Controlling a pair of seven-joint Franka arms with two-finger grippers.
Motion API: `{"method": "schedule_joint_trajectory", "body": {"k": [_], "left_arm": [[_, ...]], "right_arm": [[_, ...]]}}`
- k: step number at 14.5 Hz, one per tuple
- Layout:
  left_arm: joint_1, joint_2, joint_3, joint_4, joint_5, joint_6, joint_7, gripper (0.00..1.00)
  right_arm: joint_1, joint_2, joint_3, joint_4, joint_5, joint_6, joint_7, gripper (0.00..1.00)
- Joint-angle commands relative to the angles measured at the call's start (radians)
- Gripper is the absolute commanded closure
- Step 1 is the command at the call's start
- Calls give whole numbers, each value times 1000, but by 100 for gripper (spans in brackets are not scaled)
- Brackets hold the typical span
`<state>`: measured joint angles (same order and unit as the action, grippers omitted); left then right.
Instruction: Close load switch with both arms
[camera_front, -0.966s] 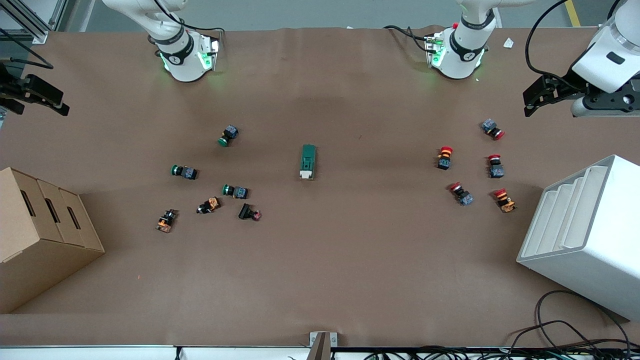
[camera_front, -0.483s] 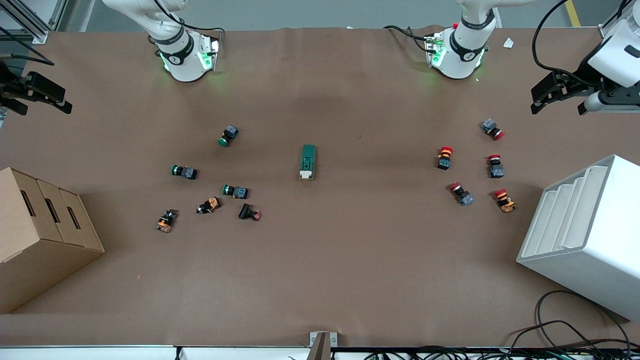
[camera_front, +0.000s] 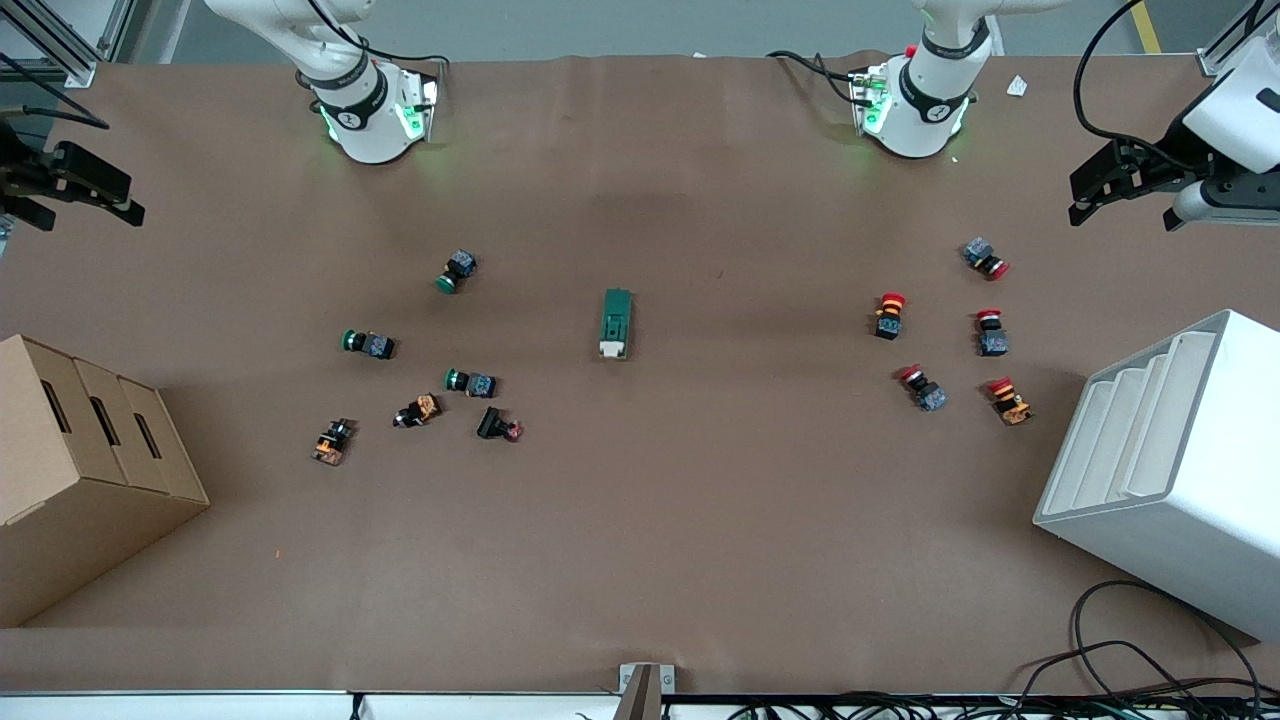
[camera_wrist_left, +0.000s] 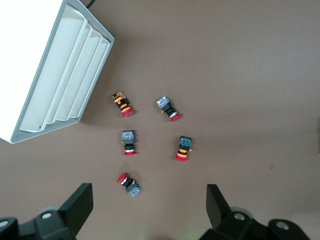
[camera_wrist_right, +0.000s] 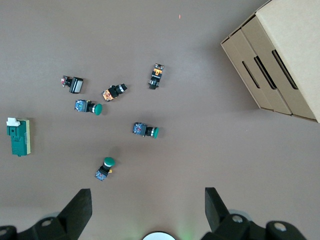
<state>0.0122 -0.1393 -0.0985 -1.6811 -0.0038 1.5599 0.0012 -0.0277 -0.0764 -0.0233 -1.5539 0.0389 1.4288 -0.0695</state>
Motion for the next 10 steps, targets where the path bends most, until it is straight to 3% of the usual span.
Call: {"method": "schedule_joint_trajectory", "body": {"k": [1, 10], "left_arm": [[8, 15, 6, 38, 5, -18, 16, 0], [5, 17, 2, 47, 11, -53, 17, 0]], "right_arm": [[-4, 1, 0, 11, 7, -14, -12, 0], [-6, -26, 0, -46, 7, -18, -12, 0]]}}
